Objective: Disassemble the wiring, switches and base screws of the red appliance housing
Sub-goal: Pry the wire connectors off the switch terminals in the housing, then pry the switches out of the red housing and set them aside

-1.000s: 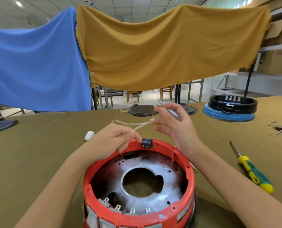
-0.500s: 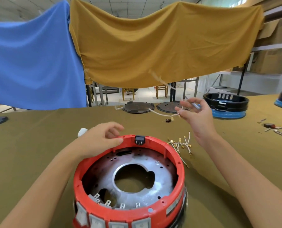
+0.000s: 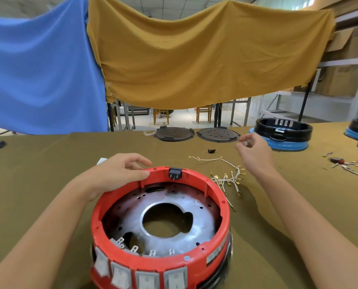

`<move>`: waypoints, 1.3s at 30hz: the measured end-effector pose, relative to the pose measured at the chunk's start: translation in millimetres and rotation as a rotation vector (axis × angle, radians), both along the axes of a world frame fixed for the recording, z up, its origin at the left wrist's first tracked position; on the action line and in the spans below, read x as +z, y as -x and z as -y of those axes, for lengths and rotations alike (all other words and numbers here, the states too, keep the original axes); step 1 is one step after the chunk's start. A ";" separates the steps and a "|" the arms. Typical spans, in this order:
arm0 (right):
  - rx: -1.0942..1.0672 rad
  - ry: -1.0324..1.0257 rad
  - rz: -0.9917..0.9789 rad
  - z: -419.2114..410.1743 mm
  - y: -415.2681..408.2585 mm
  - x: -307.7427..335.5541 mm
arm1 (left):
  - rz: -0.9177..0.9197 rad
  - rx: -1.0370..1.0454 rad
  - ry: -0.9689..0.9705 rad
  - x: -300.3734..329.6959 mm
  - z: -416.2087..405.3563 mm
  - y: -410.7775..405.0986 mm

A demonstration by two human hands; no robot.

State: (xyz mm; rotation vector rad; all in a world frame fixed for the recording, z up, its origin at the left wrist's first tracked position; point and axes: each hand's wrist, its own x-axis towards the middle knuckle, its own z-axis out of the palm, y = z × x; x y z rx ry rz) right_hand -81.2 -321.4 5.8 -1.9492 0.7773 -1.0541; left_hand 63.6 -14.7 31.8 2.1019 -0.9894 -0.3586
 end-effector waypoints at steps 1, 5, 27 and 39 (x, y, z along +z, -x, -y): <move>0.050 -0.046 0.081 -5.0 -0.3 3.6 | -0.027 -0.003 -0.026 1.2 -1.3 0.9; 0.280 -0.251 0.245 -23.2 0.6 14.2 | -0.012 0.002 -0.074 3.5 -0.1 5.2; 0.951 -0.441 0.292 -85.1 -4.6 19.6 | 0.231 -0.110 0.153 5.6 10.4 18.7; 0.861 -0.230 0.242 -97.7 -8.0 17.1 | 0.223 -0.158 0.360 8.7 12.2 23.1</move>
